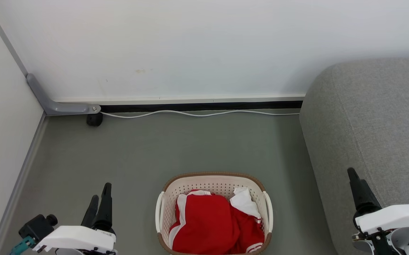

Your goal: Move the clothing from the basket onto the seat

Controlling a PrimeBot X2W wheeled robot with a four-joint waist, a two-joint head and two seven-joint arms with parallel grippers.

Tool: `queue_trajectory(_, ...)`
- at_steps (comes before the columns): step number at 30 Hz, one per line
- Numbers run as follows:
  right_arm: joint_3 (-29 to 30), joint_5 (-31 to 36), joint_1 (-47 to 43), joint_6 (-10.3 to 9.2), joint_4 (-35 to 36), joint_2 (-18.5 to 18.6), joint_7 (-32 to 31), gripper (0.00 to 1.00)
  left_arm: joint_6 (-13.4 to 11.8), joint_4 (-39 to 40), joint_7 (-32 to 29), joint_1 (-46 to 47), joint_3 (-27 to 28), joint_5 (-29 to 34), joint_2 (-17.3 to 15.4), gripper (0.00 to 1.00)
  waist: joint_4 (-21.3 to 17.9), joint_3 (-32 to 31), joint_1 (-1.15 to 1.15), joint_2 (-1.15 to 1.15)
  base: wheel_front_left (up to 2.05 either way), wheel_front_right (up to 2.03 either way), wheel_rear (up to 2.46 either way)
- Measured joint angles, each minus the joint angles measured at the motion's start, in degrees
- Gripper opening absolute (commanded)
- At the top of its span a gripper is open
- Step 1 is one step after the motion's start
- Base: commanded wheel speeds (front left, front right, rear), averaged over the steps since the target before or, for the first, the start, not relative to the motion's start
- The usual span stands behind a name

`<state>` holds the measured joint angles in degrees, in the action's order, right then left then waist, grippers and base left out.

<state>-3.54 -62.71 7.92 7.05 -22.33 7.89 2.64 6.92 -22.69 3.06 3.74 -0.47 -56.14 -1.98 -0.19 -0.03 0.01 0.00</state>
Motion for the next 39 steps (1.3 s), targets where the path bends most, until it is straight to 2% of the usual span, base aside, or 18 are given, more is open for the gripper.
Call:
queue_trajectory(15, -2.3, 13.1, 1.9, 0.01, -1.7, 1.5, 2.5, 1.0, 0.0, -1.6, 2.3, 1.6, -1.2, 13.8, -0.6, 1.0, 0.1, 0.1, 0.0, 0.0, 0.0, 0.0, 0.0)
queue_trajectory(39, -4.4, 29.3, 4.8, 0.02, -4.4, 3.5, 6.5, 1.0, -0.5, -4.1, 6.3, 2.7, -2.4, 32.3, -1.1, 1.0, -0.2, -0.3, 0.0, 0.0, 0.0, 0.0, 0.0)
